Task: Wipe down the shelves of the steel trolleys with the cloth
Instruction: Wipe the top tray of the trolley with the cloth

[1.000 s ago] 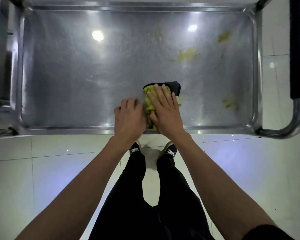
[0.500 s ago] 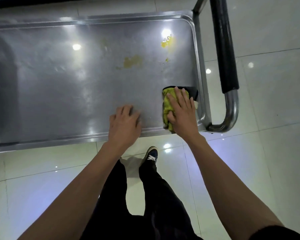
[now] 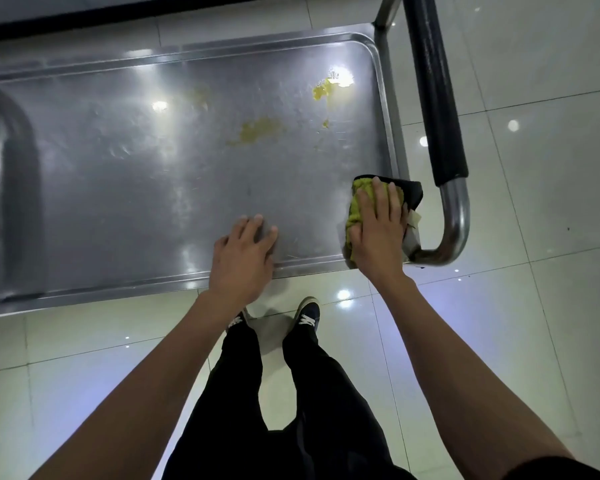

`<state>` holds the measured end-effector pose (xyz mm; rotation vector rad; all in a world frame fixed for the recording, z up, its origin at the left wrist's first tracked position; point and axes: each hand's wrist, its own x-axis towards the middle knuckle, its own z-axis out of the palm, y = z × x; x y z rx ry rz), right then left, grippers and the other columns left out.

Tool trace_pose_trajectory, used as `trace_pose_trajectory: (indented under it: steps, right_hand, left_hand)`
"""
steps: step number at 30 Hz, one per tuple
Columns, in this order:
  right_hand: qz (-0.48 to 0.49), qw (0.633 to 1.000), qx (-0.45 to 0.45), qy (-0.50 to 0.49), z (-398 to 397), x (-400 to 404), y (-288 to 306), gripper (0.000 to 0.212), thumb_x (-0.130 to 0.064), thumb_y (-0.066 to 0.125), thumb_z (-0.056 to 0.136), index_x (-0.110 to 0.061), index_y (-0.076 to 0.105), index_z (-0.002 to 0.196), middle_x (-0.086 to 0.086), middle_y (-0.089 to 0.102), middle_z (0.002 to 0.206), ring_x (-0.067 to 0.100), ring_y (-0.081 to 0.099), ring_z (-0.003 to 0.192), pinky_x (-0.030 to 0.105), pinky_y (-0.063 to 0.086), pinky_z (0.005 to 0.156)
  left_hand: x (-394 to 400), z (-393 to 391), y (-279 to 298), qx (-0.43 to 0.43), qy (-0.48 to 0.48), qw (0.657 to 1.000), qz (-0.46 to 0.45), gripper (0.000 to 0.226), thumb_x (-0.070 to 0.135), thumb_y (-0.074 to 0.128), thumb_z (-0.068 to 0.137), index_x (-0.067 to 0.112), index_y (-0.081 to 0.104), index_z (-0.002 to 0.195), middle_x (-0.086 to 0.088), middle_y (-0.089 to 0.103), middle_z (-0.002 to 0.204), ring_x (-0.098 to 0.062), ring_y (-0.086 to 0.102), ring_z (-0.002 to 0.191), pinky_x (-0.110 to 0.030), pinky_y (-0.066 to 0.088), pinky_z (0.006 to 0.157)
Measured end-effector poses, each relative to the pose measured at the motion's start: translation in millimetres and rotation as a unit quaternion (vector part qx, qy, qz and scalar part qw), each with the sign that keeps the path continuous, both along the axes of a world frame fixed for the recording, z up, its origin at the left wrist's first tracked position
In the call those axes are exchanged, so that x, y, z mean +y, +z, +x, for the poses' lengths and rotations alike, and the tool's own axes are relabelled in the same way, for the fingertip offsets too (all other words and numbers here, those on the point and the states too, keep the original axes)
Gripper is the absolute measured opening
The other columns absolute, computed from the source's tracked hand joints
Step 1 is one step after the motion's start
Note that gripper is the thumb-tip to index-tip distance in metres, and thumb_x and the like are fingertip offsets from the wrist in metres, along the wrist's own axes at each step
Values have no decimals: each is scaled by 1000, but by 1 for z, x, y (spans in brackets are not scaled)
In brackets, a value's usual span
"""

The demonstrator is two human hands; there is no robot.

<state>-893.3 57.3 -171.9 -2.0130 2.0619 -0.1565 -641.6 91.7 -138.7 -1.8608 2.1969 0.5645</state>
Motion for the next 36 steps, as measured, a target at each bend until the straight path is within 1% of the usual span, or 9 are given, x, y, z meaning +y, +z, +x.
trace_pose_trajectory:
  steps: [3,8,11,14,18,24,27,30,36]
  right_hand:
    - [-2,1000,-7,27,23,-5,2,61,-21,48,90,-17,37,150,5,17,164,33,8,151,56,12,119]
    - [-7,998,-33,52,73,-19,4,63,-19,49,89,-19,36,151,6,18,164,31,8,152,55,10,120]
    - [-12,996,-65,56,108,-31,4,63,-19,45,89,-15,34,151,5,19,163,28,8,152,55,10,121]
    - [-9,991,-105,80,147,-44,3,65,-19,45,88,-11,30,151,3,19,164,26,7,152,53,7,122]
    - [-5,984,-115,133,209,-63,4,56,-18,48,91,-10,41,146,6,19,163,27,8,152,53,8,121]
    - [18,965,-108,237,292,-95,6,48,-18,50,96,-12,47,144,6,20,163,28,8,152,52,8,121]
    - [15,960,-107,257,299,-104,7,49,-18,52,95,-13,48,144,6,21,163,29,10,152,52,9,121]
    - [2,959,-112,260,290,-105,7,47,-18,53,94,-15,51,141,7,22,163,29,11,152,52,10,122]
    - [-12,968,-132,214,256,-113,2,48,-16,52,91,-18,52,139,5,22,163,27,11,152,52,13,122]
  left_hand:
    - [-3,4,2,17,-3,1000,9,51,40,50,98,28,40,147,0,27,156,-25,20,146,-47,37,108]
    - [-26,41,10,134,46,990,24,43,39,52,97,30,54,139,12,45,150,-18,38,137,-42,44,103]
    - [-40,89,10,83,74,993,-50,36,34,57,94,24,64,128,3,55,138,-25,42,130,-45,41,98]
    - [-49,133,4,25,123,990,-60,34,33,61,91,22,67,122,-3,53,138,-27,39,131,-48,37,100]
    - [-41,165,-5,43,102,992,-59,36,28,64,89,21,68,124,-7,51,143,-31,44,131,-47,42,95]
    - [-28,179,-15,42,52,993,-93,43,28,61,86,21,65,128,-9,47,150,-31,41,139,-46,38,101]
    - [-31,179,-13,28,47,996,-74,42,32,54,89,22,64,128,-8,42,152,-31,37,141,-48,36,99]
    - [-37,173,-8,28,50,995,-78,33,32,55,90,22,69,119,-9,46,148,-33,40,137,-48,38,94]
    - [-51,154,-1,18,90,992,-88,29,37,53,93,22,70,113,-8,52,136,-32,45,125,-47,41,90]
